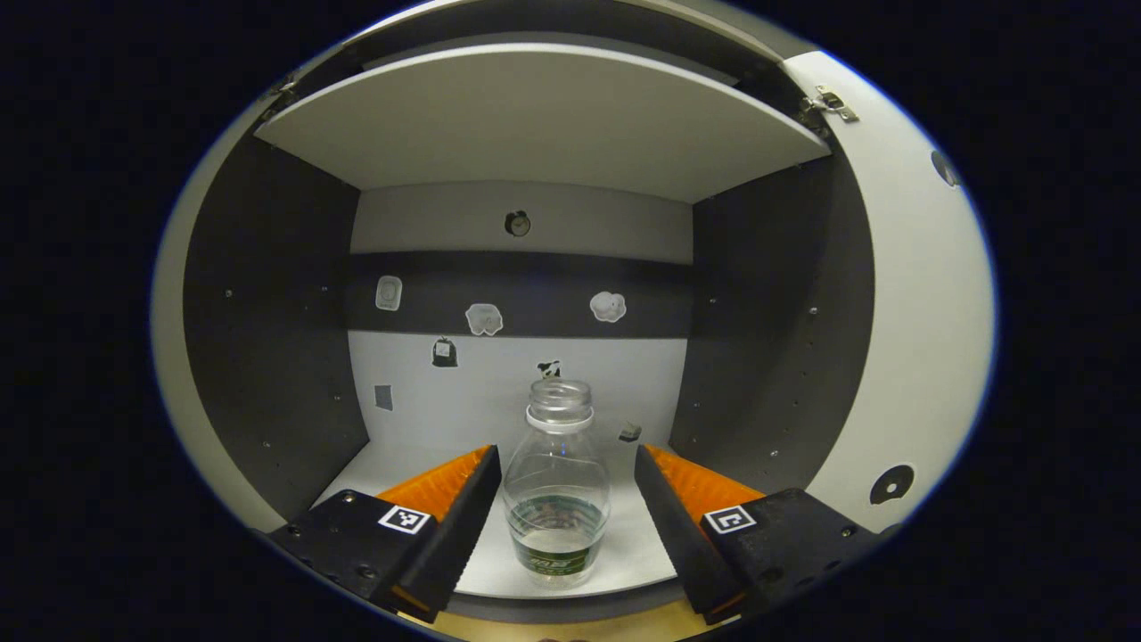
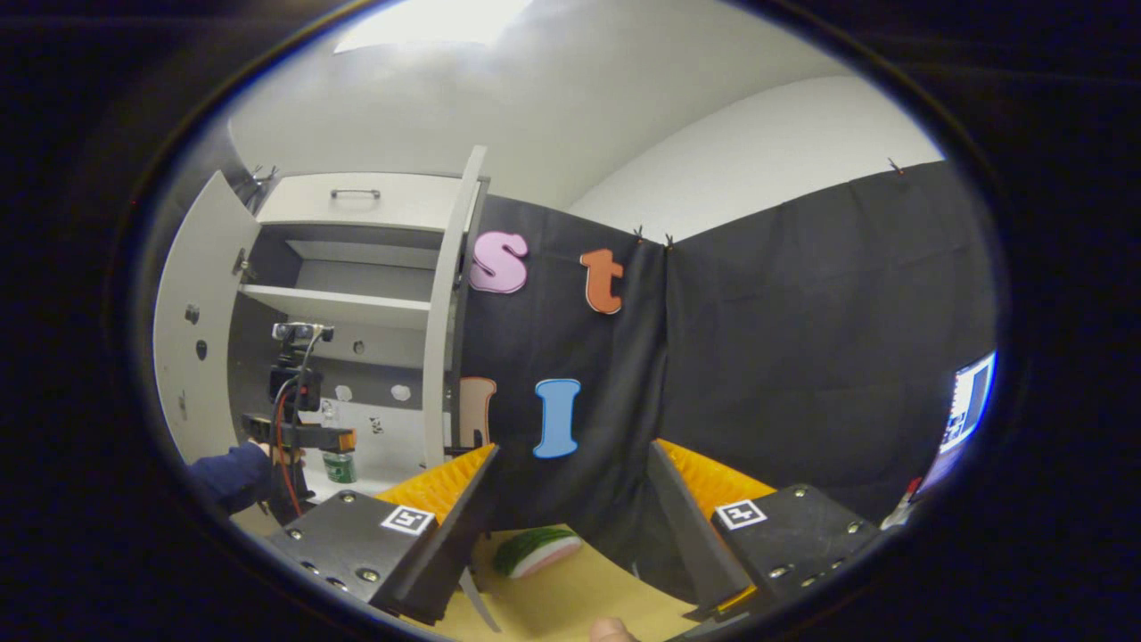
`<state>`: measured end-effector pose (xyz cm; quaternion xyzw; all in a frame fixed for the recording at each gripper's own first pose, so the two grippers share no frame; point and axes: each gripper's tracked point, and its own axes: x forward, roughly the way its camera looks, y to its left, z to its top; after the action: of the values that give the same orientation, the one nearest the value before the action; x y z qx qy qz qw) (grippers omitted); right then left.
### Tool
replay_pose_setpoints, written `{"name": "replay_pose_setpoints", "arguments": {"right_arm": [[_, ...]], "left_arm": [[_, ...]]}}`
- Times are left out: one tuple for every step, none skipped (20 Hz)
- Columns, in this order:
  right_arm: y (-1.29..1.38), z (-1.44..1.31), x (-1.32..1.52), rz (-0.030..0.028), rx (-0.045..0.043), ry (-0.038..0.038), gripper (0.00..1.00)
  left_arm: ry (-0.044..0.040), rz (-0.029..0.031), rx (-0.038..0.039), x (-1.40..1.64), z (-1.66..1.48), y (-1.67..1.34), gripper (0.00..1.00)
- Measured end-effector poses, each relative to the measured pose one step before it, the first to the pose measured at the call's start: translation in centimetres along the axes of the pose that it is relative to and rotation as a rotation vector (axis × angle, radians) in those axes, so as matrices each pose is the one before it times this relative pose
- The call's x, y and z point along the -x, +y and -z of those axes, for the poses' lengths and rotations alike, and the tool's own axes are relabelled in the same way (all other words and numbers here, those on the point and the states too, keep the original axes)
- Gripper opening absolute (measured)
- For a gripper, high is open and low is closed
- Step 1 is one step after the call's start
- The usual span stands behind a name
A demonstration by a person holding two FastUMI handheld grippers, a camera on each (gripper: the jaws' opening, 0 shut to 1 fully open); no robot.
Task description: Grasp the bottle in the cabinet with the left hand and place it on the coaster, then close the right door with the right hand and the left door with the left hand.
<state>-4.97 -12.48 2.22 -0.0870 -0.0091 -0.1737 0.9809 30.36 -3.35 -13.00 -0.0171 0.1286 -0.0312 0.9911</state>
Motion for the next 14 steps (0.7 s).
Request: {"name": "replay_pose_setpoints", "arguments": {"right_arm": [[-0.174, 0.127, -0.033, 0.00064, -0.00030, 0.00569, 0.96], [-0.055, 0.091, -0.004, -0.00103, 0.00012, 0.00369, 0.99], [-0.214, 0.057, 0.245, -0.00280, -0.00004, 0.00198, 0.99], [0.043, 0.034, 0.087, -0.00594, -0.00131, 0.00184, 0.99], [0.309, 0.088, -0.097, -0.00812, -0.00181, 0.00127, 0.99], [0.214, -0.044, -0.019, -0.00656, -0.00273, -0.00065, 0.99], [0.117, 0.081, 0.050, -0.00829, -0.00301, -0.00279, 0.99], [0.170, -0.080, -0.174, -0.00755, -0.00464, -0.00125, 0.99], [0.262, -0.003, -0.188, -0.00906, -0.00595, 0.00104, 0.99], [0.241, -0.022, 0.030, -0.01045, -0.00726, 0.00169, 0.99], [0.199, -0.046, 0.043, -0.01122, -0.00756, 0.00051, 0.99], [0.208, -0.117, 0.016, -0.00971, -0.00581, -0.00131, 0.99], [0.066, -0.029, 0.097, -0.00918, -0.00435, -0.00143, 0.99], [0.145, -0.061, 0.112, -0.00871, -0.00278, -0.00188, 0.99]], "left_arm": [[0.01389, -0.00514, 0.00209, -0.731, 0.554, 0.263, 0.91], [0.00910, -0.00153, 0.00455, -0.223, 0.408, 0.212, 0.86], [-0.02098, 0.00401, -0.00067, -0.083, -0.586, 0.128, 0.82], [0.01021, 0.00316, 0.00099, -0.140, 0.126, 0.159, 0.81], [0.00376, 0.00642, 0.00453, 0.353, -0.026, -0.013, 0.79], [0.00255, 0.01031, 0.01169, 0.300, -0.068, -0.100, 0.79], [0.00297, 0.01093, 0.01125, 0.342, -0.003, 0.061, 0.78], [-0.00397, 0.01108, 0.00589, 0.738, -0.179, 0.093, 0.78], [-0.00801, 0.01094, 0.00129, 1.192, -0.221, 0.074, 0.78], [-0.00444, 0.01022, 0.00000, 1.154, -0.294, -0.058, 0.78], [-0.00558, 0.01382, 0.00381, 1.217, -0.349, -0.141, 0.78], [-0.00659, 0.01736, 0.00797, 1.235, -0.269, -0.334, 0.78], [-0.00805, 0.01297, 0.00627, 1.277, -0.219, -0.196, 0.78], [-0.00319, 0.01160, 0.00054, 1.270, -0.021, -0.088, 0.78]]}}
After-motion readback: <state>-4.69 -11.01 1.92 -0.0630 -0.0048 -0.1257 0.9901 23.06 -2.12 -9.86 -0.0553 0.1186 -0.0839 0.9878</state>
